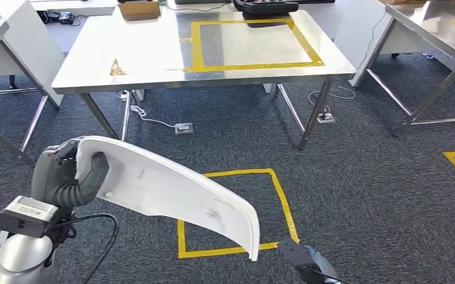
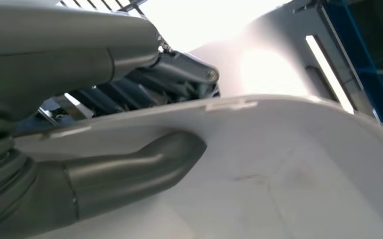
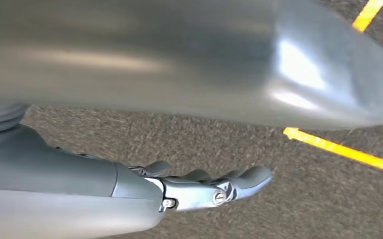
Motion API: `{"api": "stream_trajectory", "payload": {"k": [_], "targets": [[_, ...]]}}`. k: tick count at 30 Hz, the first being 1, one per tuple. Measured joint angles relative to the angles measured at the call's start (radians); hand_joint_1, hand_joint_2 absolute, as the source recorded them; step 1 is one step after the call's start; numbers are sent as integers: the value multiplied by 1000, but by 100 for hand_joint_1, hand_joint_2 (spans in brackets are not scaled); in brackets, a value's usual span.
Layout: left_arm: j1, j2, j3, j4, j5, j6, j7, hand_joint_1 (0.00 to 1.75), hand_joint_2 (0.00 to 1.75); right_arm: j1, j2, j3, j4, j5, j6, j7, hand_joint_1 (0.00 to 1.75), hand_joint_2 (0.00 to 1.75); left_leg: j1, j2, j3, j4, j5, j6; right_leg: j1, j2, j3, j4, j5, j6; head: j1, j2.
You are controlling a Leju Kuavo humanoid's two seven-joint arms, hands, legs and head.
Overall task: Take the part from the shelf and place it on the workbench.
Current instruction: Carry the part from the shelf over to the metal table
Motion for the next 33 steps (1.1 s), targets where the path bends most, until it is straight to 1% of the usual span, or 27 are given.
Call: {"api": "stream_trajectory", "payload": {"k": [2,3,4,5,7,8,9,10,11,12,13,14,15,17,18,19,20,22,23,24,25,26,27,28,29,30,33], "targets": [[2,1,1,-4,0,0,0,175,175,0,0,0,0,1,1,-1,0,0,1,-2,3,-5,-3,13,-1,-1,3,0,-6,11,2,0],[3,2,1,-8,1,1,-1,175,175,-1,1,0,0,3,3,-2,0,0,2,-2,8,-8,-5,19,-2,-2,0,13,-14,17,2,0],[4,2,2,-11,2,3,-2,175,175,-2,1,0,0,6,4,-2,0,0,5,-1,13,-11,-7,25,-3,-2,-15,47,-31,22,2,0],[7,3,3,-13,4,5,-4,175,175,-2,2,0,0,7,5,-2,0,0,5,0,18,-12,-10,30,-4,-3,-46,103,-54,27,2,0],[15,5,4,-14,7,9,-8,175,175,0,2,0,0,9,6,-1,0,0,5,0,23,-12,-18,35,-5,-3,-133,244,-103,32,2,0],[20,7,4,-15,8,11,-9,175,175,1,2,0,0,10,6,-1,0,0,4,0,26,-12,-22,35,-6,-3,-167,288,-106,33,2,0],[25,7,4,-16,8,13,-10,175,175,1,3,1,0,10,6,-1,0,0,4,-1,31,-12,-26,34,-6,-3,-182,296,-89,33,3,0],[30,8,5,-21,7,16,-10,175,175,1,3,1,0,11,6,-2,0,0,4,-2,39,-11,-31,33,-6,-3,-175,260,-51,32,2,0],[35,8,5,-28,5,19,-9,175,175,0,3,1,0,13,6,-2,0,0,4,-3,48,-11,-37,31,-6,-3,-151,192,-2,29,2,0],[40,8,6,-38,1,21,-7,175,175,-1,3,1,0,15,6,-2,0,0,3,-3,55,-11,-44,27,-5,-3,-121,120,37,26,2,0],[45,8,9,-48,-2,24,-4,175,175,-2,4,1,0,17,6,-2,0,0,1,-4,60,-10,-51,21,-4,-3,-95,59,62,21,2,0],[50,8,12,-58,-5,26,-1,175,175,-2,4,1,0,19,6,-2,0,0,0,-4,63,-10,-57,16,-2,-3,-79,22,70,16,2,0],[55,9,16,-67,-7,27,2,175,175,-3,5,2,0,20,6,-3,0,0,-1,-5,64,-10,-62,10,0,-2,-73,9,64,11,2,0],[66,12,23,-86,-7,30,5,175,175,-3,7,2,0,22,6,-3,0,0,2,-4,69,-12,-68,-2,0,-2,-68,3,59,-1,1,0],[71,14,27,-96,-7,31,5,175,175,-4,8,3,0,23,6,-3,0,0,3,-3,70,-3,-75,-8,-2,-2,-62,0,57,-8,1,0],[75,17,31,-105,-8,32,5,175,175,-5,9,3,0,24,8,-3,0,0,3,-2,60,25,-90,-14,-4,-3,-54,-4,54,-14,1,0],[80,19,36,-111,-8,33,6,175,175,-6,10,4,0,26,10,-3,0,0,5,-1,38,74,-113,-19,-5,-3,-46,-7,51,-19,1,0],[93,22,43,-120,-11,34,7,175,175,-9,13,6,0,29,13,-3,0,0,6,0,-39,210,-166,-25,-5,-4,-35,-6,42,-25,1,0],[100,23,46,-122,-13,34,9,175,175,-9,14,7,0,29,14,-3,0,0,7,0,-75,260,-175,-26,-4,-4,-31,-5,36,-25,1,0],[106,25,48,-126,-15,34,11,175,175,-10,15,8,0,30,15,-3,0,0,7,0,-95,277,-162,-26,-4,-3,-25,-4,30,-24,1,0],[110,26,51,-130,-16,34,13,175,175,-10,15,9,0,31,16,-3,0,0,7,0,-96,253,-129,-25,-4,-3,-17,-4,23,-23,1,0],[113,27,53,-135,-18,34,14,175,175,-10,16,10,0,32,17,-3,0,0,7,0,-78,195,-82,-23,-4,-2,-7,-3,16,-21,1,0],[115,27,56,-140,-19,34,15,175,175,-11,17,11,0,33,18,-3,0,0,7,1,-51,123,-38,-20,-4,-2,2,-3,8,-18,1,0],[117,28,58,-144,-21,35,15,175,175,-12,17,11,0,33,18,-3,0,0,6,1,-25,60,-10,-16,-2,-1,10,-1,-1,-13,0,0],[118,28,60,-148,-22,35,16,175,175,-13,18,11,0,32,18,-3,0,0,5,1,-7,19,3,-12,0,-1,14,-1,-8,-8,1,0],[120,27,61,-152,-23,35,17,175,175,-14,18,11,0,32,18,-4,0,0,3,0,1,2,1,-6,1,-1,16,-1,-13,-3,2,0],[125,26,65,-163,-25,35,21,175,175,-15,18,11,0,28,17,-8,0,0,3,-2,8,-5,-9,14,0,-2,20,0,-24,14,4,0]]}}
